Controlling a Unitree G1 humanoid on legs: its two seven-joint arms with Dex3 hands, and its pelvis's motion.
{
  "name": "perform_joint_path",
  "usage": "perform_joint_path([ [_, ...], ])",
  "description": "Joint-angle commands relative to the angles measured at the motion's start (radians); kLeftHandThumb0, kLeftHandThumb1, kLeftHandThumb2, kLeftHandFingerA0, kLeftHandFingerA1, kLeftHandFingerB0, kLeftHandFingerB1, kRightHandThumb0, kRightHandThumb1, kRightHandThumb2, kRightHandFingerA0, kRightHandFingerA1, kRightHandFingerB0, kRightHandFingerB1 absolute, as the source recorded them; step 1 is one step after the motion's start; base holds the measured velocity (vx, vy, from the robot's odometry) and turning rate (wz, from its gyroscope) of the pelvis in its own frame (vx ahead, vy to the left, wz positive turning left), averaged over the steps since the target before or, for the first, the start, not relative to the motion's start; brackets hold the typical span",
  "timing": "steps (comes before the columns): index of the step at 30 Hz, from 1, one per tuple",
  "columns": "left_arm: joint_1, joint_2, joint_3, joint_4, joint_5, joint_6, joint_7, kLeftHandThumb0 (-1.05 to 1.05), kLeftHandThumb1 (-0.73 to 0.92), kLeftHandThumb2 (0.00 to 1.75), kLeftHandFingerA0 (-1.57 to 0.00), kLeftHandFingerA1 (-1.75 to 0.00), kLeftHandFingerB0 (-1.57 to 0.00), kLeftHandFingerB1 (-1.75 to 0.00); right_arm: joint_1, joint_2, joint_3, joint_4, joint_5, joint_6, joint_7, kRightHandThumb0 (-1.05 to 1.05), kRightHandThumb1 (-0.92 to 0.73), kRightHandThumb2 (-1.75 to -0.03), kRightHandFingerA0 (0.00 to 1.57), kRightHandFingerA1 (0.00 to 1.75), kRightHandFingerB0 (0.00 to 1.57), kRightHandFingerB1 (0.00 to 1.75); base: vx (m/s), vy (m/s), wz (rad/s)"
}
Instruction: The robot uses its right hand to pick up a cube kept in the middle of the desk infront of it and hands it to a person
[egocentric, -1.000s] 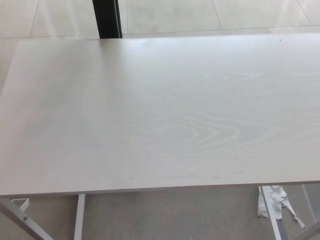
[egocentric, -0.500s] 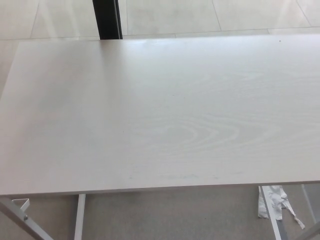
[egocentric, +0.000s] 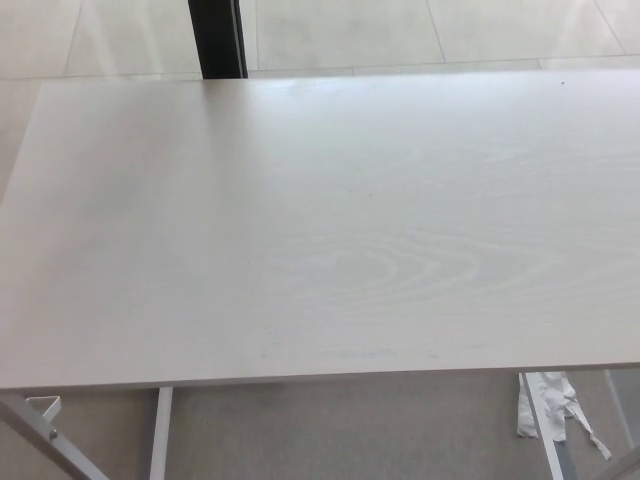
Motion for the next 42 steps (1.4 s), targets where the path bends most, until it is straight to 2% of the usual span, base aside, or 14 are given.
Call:
perform_joint_path([
  [1,-0.004,0.031,0.020,0.001,-0.018,0.008,0.001,-0.78,0.80,0.64,-0.48,-0.53,-0.47,-0.41,0.027,-0.068,0.139,0.081,0.040,-0.028,0.035,-0.62,-0.43,-0.77,1.03,1.34,0.62,0.62,0.00,0.000,0.00],
  [2,-0.005,0.032,0.020,0.001,-0.018,0.009,0.000,-0.78,0.80,0.64,-0.48,-0.53,-0.47,-0.41,0.029,-0.073,0.157,0.089,0.056,-0.034,0.033,-0.62,-0.43,-0.77,1.03,1.34,0.62,0.62,0.00,0.000,0.00],
  [4,-0.005,0.029,0.017,0.001,-0.015,0.017,-0.008,-0.82,0.81,0.65,-0.44,-0.49,-0.42,-0.38,0.079,-0.087,0.240,0.091,0.041,-0.174,0.093,-0.59,-0.57,-0.57,0.30,0.51,0.36,0.36,0.00,0.000,0.00],
  [6,-0.005,0.024,0.023,0.005,-0.021,0.019,-0.011,-0.83,0.79,0.64,-0.43,-0.50,-0.39,-0.38,0.088,-0.080,0.218,0.076,0.113,-0.208,0.148,-0.59,-0.42,-0.76,0.14,0.53,0.30,0.47,0.00,0.000,0.00],
  [7,0.000,0.023,0.026,0.005,-0.022,0.008,-0.012,-0.68,0.72,0.62,-0.47,-0.49,-0.48,-0.39,0.091,-0.078,0.213,0.082,0.135,-0.233,0.167,-0.58,-0.51,-0.56,0.19,0.49,0.39,0.34,0.00,0.000,0.00],
  [10,0.014,0.023,0.037,-0.001,-0.030,-0.018,-0.033,-0.67,0.54,0.58,-0.49,-0.49,-0.52,-0.37,0.098,-0.079,0.233,0.085,0.146,-0.268,0.168,-0.61,-0.40,-0.75,0.18,0.58,0.33,0.46,0.00,0.000,0.00],
  [22,0.031,0.055,-0.046,-0.035,0.023,-0.025,-0.025,-0.53,0.61,0.59,-0.55,-0.50,-0.57,-0.40,0.139,-0.091,0.369,0.090,0.115,-0.403,0.064,-0.51,-0.49,-0.55,0.42,0.53,0.46,0.36,0.00,0.000,0.00],
  [23,0.015,0.043,-0.038,-0.011,0.020,-0.026,0.001,-0.56,0.46,0.86,-0.54,-0.65,-0.42,-0.53,0.126,-0.094,0.384,0.114,0.112,-0.430,0.058,-0.60,-0.41,-0.76,0.54,0.64,0.40,0.47,0.00,0.000,0.00],
  [24,0.014,0.046,-0.038,-0.011,0.019,-0.025,-0.003,-0.53,0.57,0.58,-0.61,-0.55,-0.55,-0.41,0.120,-0.101,0.405,0.124,0.100,-0.438,0.048,-0.56,-0.38,-0.77,0.59,0.65,0.40,0.48,0.00,0.000,0.00],
  [31,0.015,0.045,-0.027,-0.004,0.009,-0.024,0.003,-0.55,0.56,0.58,-0.60,-0.58,-0.57,-0.41,0.122,-0.129,0.509,0.165,0.099,-0.464,0.017,-0.50,-0.46,-0.55,0.46,0.45,0.49,0.36,0.00,0.000,0.00],
  [32,0.017,0.042,-0.029,-0.002,0.012,-0.027,0.006,-0.55,0.45,0.85,-0.55,-0.64,-0.46,-0.54,0.128,-0.137,0.538,0.163,0.073,-0.475,-0.008,-0.60,-0.41,-0.77,0.56,0.58,0.42,0.46,0.00,0.000,0.00],
  [33,0.017,0.041,-0.026,-0.002,0.008,-0.025,0.006,-0.55,0.55,0.57,-0.62,-0.56,-0.61,-0.41,0.135,-0.138,0.541,0.165,0.089,-0.487,0.001,-0.52,-0.48,-0.55,0.58,0.50,0.50,0.36,0.00,0.000,0.00],
  [40,0.018,0.046,-0.030,-0.008,0.016,-0.033,0.013,-0.54,0.56,0.58,-0.61,-0.55,-0.60,-0.41,0.118,-0.139,0.564,0.201,0.124,-0.504,0.001,-0.51,-0.43,-0.78,0.56,0.57,0.45,0.49,0.00,0.000,0.00],
  [42,0.012,0.051,-0.030,-0.009,0.016,-0.031,0.005,-0.53,0.57,0.58,-0.61,-0.55,-0.59,-0.42,0.126,-0.135,0.562,0.192,0.139,-0.508,0.011,-0.45,-0.54,-0.57,0.54,0.47,0.51,0.37,0.00,0.000,0.00],
])
